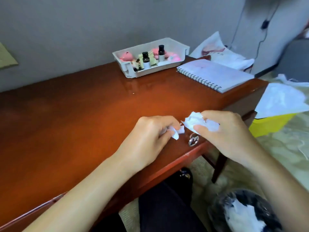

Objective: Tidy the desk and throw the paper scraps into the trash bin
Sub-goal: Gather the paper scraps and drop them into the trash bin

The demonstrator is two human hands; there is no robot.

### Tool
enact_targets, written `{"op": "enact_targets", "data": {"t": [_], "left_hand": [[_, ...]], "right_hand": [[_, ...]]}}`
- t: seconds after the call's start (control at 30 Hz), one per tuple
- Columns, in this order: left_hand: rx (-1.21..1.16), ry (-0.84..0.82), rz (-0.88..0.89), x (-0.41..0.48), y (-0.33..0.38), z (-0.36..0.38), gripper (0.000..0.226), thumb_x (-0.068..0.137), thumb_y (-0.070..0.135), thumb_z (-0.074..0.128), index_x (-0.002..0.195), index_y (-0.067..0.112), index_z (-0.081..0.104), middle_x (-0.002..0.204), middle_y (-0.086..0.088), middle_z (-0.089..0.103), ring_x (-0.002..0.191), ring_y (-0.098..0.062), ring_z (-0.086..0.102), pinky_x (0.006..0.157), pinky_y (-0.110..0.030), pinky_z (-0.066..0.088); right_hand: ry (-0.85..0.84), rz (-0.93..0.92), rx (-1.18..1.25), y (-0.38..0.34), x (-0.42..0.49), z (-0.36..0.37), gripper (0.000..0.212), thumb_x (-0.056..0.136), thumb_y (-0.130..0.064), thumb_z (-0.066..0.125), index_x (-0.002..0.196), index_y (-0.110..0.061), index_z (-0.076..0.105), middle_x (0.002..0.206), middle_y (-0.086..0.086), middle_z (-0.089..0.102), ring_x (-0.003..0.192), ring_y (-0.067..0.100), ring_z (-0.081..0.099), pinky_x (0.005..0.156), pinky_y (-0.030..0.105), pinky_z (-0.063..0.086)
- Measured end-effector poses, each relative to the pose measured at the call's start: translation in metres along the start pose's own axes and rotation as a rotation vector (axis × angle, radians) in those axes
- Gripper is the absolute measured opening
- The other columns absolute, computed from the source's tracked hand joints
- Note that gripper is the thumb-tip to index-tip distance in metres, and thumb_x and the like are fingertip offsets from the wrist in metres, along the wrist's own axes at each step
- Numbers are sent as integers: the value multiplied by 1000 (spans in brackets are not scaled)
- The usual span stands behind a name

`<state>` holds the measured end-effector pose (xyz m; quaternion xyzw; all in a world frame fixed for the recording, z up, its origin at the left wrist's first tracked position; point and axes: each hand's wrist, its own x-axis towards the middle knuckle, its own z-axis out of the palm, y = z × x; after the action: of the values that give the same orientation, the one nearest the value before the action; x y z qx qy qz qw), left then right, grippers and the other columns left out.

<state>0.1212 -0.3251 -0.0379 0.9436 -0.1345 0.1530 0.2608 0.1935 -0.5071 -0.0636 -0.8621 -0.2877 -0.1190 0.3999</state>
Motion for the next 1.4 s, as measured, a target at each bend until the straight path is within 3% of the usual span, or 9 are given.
{"op": "enact_targets", "data": {"t": [0.13, 0.33, 0.5, 0.73, 0.93, 1.0, 1.1, 1.2, 1.4], "left_hand": [[-100, -88, 119, 23, 23, 46, 18, 87, 3, 60, 89, 17, 71, 61, 27, 49, 66, 21, 48, 62, 3, 31], [-234, -244, 186, 47, 39, 127, 14, 89, 7, 56, 91, 14, 69, 83, 2, 69, 78, -4, 57, 71, -15, 43], [-285, -410, 125, 61, 49, 207, 17, 90, 8, 56, 96, 17, 68, 89, 2, 68, 83, -6, 56, 63, -11, 37], [-221, -655, -72, 62, 50, 335, 18, 94, 6, 50, 106, 12, 61, 107, -6, 65, 100, -23, 60, 84, -39, 51], [-96, -1006, -189, 48, 45, 421, 16, 91, -1, 40, 94, 14, 46, 100, -11, 54, 82, -25, 48, 70, -36, 40], [-118, -1022, -258, 46, 40, 441, 14, 93, 2, 40, 95, 14, 48, 102, -11, 54, 81, -24, 46, 69, -33, 38], [-127, -1038, -276, 41, 37, 459, 16, 93, 1, 40, 95, 15, 46, 95, -10, 47, 81, -20, 42, 69, -30, 34], [-133, -1105, -257, 36, 38, 475, 31, 97, 8, 38, 125, 17, 49, 113, -15, 54, 102, -29, 55, 75, -31, 38], [82, -1220, 10, 23, 29, 475, 60, 100, 22, 37, 151, 18, 6, 158, -6, 13, 146, -28, 6, 117, -45, 16]], "right_hand": [[47, 125, -19, 40, -33, -27, 28, 79, -25, 68, 78, 2, 61, 75, 20, 57, 66, 20, 40, 58, 21, 34], [44, 326, -104, 103, -76, -47, 19, 82, -20, 68, 78, -2, 63, 76, 17, 62, 74, 31, 54, 69, 33, 41], [6, 508, -217, 164, -112, -44, 20, 86, -16, 64, 69, -16, 54, 61, -4, 54, 58, 13, 51, 60, 23, 36], [-123, 849, -249, 253, -176, -11, 25, 83, -9, 57, 59, -4, 49, 60, 17, 54, 58, 27, 49, 50, 32, 28], [-280, 1141, -147, 307, -231, 28, 27, 85, -10, 58, 60, -13, 46, 63, 5, 49, 73, 25, 50, 51, 28, 23], [-317, 1235, -116, 320, -245, 38, 11, 86, -12, 57, 77, -7, 57, 79, 12, 58, 83, 26, 55, 60, 27, 27], [-348, 1357, -98, 337, -258, 50, 36, 88, -18, 58, 120, -3, 58, 119, 16, 63, 111, 30, 57, 77, 26, 37], [-428, 1388, -65, 343, -263, 57, 46, 89, -23, 59, 132, -12, 49, 133, 10, 56, 121, 27, 52, 94, 31, 41], [-527, 1365, 6, 344, -258, 55, 54, 95, -25, 51, 145, -15, 32, 140, 12, 49, 124, 28, 50, 97, 32, 40]]}}
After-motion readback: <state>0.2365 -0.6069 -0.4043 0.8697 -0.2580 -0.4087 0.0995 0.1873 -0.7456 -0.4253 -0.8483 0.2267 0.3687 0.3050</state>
